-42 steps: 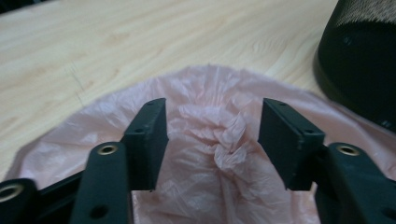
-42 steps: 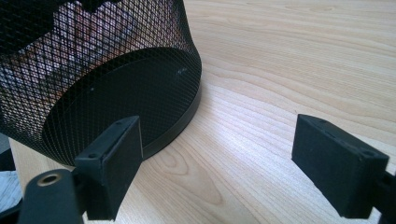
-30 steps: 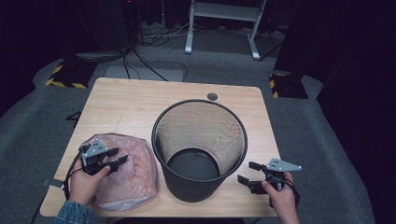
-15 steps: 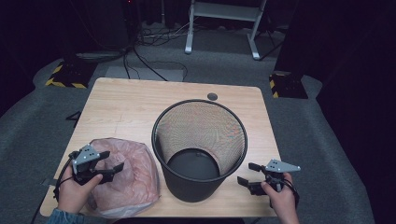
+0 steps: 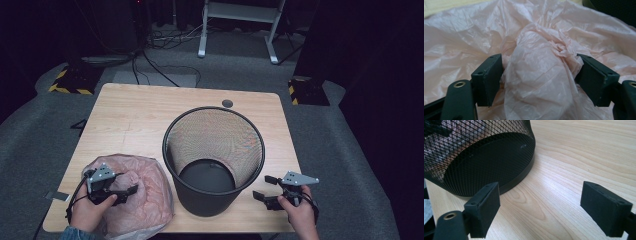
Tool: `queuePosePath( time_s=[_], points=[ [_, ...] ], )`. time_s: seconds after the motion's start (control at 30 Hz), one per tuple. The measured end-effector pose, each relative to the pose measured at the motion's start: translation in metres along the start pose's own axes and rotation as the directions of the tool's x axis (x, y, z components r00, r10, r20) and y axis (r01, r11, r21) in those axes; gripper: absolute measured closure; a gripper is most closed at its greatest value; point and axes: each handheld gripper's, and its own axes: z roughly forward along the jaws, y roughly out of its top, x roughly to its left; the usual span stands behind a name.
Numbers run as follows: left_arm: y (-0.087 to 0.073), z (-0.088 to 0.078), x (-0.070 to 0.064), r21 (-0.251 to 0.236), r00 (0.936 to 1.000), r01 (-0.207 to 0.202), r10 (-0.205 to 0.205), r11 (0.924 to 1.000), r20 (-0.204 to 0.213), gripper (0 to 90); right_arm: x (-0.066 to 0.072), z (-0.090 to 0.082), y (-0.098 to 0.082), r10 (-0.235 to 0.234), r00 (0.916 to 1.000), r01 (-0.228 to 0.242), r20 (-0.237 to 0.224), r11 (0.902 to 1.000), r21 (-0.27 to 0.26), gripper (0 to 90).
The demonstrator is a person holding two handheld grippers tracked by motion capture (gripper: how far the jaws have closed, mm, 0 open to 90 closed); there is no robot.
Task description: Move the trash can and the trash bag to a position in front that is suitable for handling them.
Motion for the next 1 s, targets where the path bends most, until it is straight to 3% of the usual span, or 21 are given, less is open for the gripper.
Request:
queuePosePath(
  time_s=[0.07,0.2,0.43,0.67,0.9,1.0],
  points=[
    [0.000,0.000,0.000,0.005,0.9999,-0.006,0.005,1.0000,0.013,28.2,0.000,0.001,-0.001,-0.005,0.9999,0.005,0.010,0.9999,0.011,16.0],
    [-0.001,0.000,-0.005,0.007,0.9992,-0.002,0.002,1.0000,0.040,46.7,-0.001,0.004,-0.003,-0.024,0.9993,0.023,0.030,0.9989,0.040,16.0],
    [-0.001,-0.002,-0.008,-0.031,0.9981,-0.024,0.026,0.9992,0.055,66.7,-0.004,0.009,-0.008,-0.018,0.9991,0.016,0.039,0.9986,0.051,17.8],
    [0.005,-0.010,-0.007,-0.049,0.9980,-0.046,0.048,0.9978,0.042,70.3,-0.010,0.011,-0.013,-0.044,0.9935,0.035,0.105,0.9955,0.088,18.0],
    [0.012,-0.024,-0.002,-0.122,0.9976,-0.045,0.051,0.9915,0.047,70.4,-0.011,0.013,-0.014,-0.069,0.9908,0.053,0.117,0.9891,0.138,19.1],
    [0.014,-0.031,0.000,-0.143,0.9977,-0.041,0.049,0.9889,0.048,70.3,-0.010,0.015,-0.014,-0.101,0.9864,0.079,0.130,0.9825,0.168,19.3]
  ],
)
